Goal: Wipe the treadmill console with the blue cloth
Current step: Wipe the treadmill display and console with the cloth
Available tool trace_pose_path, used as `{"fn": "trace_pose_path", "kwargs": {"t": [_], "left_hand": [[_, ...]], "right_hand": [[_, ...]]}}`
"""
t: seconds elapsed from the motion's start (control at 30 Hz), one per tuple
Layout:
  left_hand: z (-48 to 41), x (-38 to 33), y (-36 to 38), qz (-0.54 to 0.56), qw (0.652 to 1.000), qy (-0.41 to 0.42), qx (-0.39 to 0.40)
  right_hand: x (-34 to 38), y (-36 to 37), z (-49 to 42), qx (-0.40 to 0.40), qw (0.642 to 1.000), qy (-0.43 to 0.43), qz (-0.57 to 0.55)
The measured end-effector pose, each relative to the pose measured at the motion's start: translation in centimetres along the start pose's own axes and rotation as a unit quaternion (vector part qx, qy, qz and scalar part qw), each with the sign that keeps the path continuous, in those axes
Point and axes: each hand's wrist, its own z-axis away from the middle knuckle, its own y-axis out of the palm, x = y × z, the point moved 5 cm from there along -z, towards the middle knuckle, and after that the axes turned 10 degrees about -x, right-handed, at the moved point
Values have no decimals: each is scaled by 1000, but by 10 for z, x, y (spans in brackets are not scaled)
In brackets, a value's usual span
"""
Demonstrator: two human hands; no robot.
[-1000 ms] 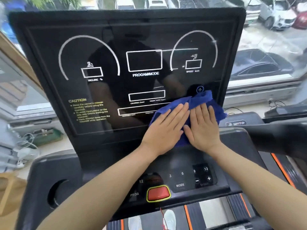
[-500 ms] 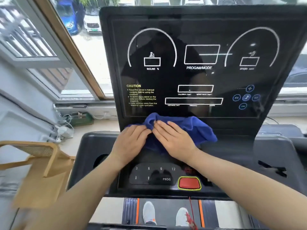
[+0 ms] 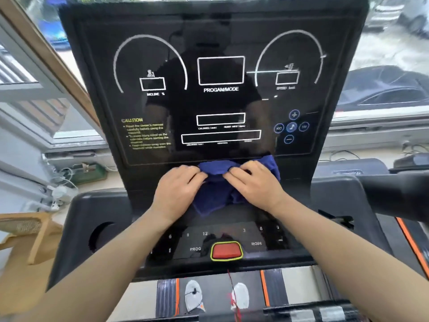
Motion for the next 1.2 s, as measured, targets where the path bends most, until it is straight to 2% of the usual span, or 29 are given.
{"fn": "trace_pose_path", "kwargs": {"t": [0.2,0.4,0.53,0.77,0.87,0.97,1.03,1.2], "left_hand": [[-49,-74,54,45,998,47,9],[-80,-117,73,49,996,71,15],[-64,-92,55,46,997,61,20],[9,14,-4,21,999,15,39],[33,52,-26,-10,999,-2,50],[53,79,-42,-41,997,-26,61],[63,90,-52,-55,995,-59,65],[65,94,-74,-85,970,-227,20]], "right_hand": [[-57,-35,52,14,993,98,60],[-74,-50,65,32,988,136,59],[-57,-45,44,33,990,127,45],[32,10,-45,-19,999,38,-11],[67,30,-82,-44,998,-26,-33],[94,44,-109,-61,996,-68,-10],[107,49,-122,-64,995,-78,14],[119,65,-122,-6,995,-88,41]]}}
